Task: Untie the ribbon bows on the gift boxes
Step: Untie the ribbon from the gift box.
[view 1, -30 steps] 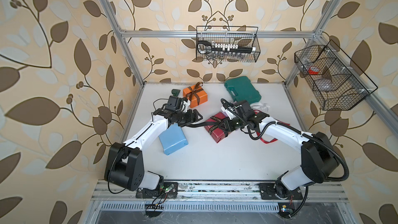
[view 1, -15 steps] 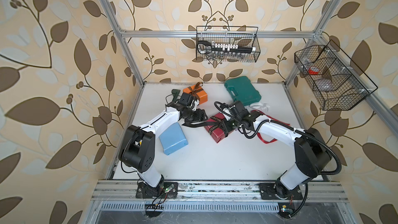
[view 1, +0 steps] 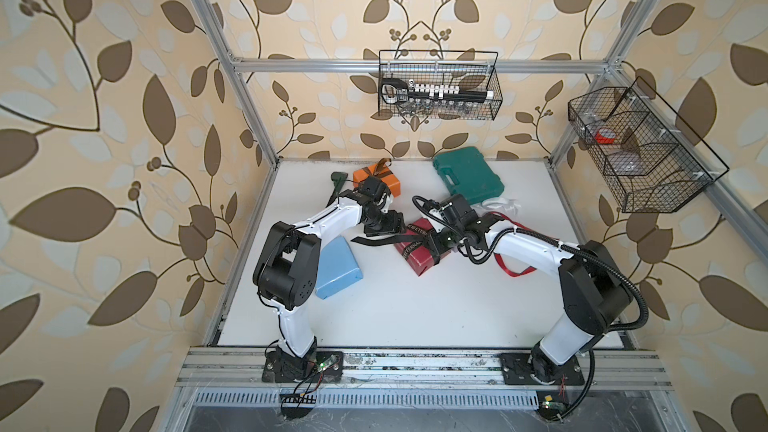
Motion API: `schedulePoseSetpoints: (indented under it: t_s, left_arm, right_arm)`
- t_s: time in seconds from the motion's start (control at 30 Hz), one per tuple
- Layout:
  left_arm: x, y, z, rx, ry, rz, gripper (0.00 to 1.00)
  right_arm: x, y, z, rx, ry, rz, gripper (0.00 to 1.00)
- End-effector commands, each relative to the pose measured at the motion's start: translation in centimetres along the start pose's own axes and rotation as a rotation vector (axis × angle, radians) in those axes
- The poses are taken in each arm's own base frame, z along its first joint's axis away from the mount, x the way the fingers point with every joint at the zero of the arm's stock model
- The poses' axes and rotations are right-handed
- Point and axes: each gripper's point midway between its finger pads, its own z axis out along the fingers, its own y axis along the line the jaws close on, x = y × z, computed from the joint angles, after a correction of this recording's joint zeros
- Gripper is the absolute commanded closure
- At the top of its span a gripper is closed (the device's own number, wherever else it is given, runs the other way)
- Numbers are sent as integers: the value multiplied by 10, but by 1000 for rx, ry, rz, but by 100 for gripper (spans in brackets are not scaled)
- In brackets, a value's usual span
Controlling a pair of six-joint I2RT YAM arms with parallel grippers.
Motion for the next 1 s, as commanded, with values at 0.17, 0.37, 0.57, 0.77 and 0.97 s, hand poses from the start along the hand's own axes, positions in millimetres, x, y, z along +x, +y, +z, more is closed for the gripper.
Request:
schedulePoseSetpoints:
  t_s: [0.17,0.37,0.57,0.77,0.97]
  left_arm:
    - [5,2,12,-17,41,28,22]
    - [12,7,20,-26,69,14,23]
    - [15,10,24,-42,83,8,23]
    - [16,9,27,-39,96,4,24]
    - [16,-6,18,24,95,-4,22]
  right_arm:
    - [-2,28,-18,-526,-13,218,89]
    - [-13,57,-44,-857,-16,259,89]
    - [-31,69,-78,-962,-80,229,88]
    - [-47,76,-105,-988,-130,191,82]
    - [-34,35,-66,-655,-88,262,70]
